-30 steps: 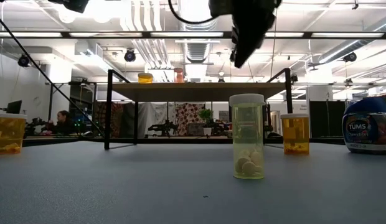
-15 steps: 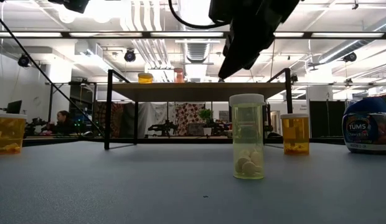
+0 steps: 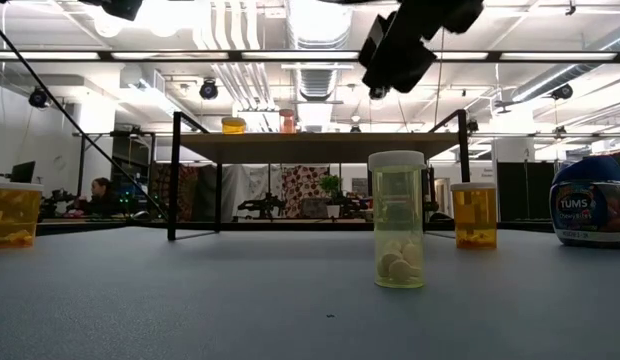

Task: Pick and place medicine bottles onto shelf by color
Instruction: Put the small pill bottle on the shelf

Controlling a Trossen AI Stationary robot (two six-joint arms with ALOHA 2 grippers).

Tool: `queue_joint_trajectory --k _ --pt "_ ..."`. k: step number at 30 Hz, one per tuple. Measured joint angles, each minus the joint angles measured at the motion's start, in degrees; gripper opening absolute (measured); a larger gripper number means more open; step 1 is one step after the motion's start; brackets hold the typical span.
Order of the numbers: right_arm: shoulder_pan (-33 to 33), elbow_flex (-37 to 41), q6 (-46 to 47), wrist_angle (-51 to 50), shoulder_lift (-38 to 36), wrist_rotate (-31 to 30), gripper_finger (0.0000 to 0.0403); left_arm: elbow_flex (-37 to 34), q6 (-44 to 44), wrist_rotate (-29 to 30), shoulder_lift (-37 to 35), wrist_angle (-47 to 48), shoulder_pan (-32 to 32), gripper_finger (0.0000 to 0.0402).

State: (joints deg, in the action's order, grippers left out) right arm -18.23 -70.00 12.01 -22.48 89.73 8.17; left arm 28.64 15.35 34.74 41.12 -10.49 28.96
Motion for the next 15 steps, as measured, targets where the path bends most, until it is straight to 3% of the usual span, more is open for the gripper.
queue_joint_trajectory --k 4,7,15 --pt "-3.12 -0.02 -0.51 0.95 0.00 -4.12 0.0259 0.00 -0.02 0.00 0.00 -0.43 0.01 0.0008" --pt "-5.12 -0.07 -0.35 1.96 0.66 -6.59 0.0277 0.00 -0.07 0.00 0.07 -1.11 0.01 0.0008" --pt "-7.21 -0.11 0.26 3.13 7.04 -8.36 0.0259 -0.52 -2.49 -0.02 0.50 -1.08 0.03 0.0008"
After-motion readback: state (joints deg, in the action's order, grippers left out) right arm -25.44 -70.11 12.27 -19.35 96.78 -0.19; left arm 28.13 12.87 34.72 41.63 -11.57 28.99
